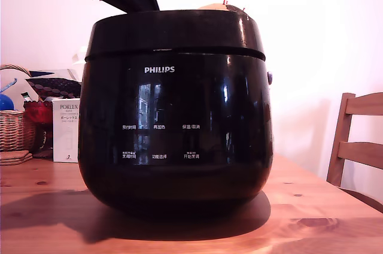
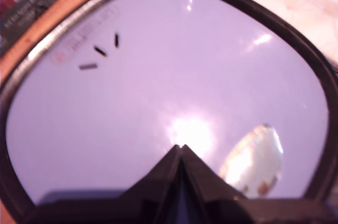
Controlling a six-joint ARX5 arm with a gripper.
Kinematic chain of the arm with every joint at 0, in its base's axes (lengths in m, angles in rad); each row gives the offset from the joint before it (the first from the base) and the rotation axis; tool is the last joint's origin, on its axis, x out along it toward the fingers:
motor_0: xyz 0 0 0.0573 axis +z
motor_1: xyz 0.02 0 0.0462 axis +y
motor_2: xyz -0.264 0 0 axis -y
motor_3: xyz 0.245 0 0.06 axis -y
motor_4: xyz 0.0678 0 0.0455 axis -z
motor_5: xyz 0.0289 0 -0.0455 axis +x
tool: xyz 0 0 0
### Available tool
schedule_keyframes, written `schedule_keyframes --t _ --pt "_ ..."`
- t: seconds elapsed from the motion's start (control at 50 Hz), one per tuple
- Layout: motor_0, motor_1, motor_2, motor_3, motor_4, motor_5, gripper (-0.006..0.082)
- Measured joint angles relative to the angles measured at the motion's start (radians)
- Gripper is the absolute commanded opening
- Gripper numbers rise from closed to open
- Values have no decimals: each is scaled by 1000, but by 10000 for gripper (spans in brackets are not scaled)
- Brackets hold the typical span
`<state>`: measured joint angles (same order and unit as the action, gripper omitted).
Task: Close the rice cooker by pressing the lid down with medium force
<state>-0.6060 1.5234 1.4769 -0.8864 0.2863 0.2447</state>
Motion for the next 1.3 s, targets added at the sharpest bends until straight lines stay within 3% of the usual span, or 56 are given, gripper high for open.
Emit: schedule_keyframes --t 0.68,1.3 --pt "-1 -47 0 -190 7 -5 -24" --pt "-18 -89 -82 -87 17 -11 -24"
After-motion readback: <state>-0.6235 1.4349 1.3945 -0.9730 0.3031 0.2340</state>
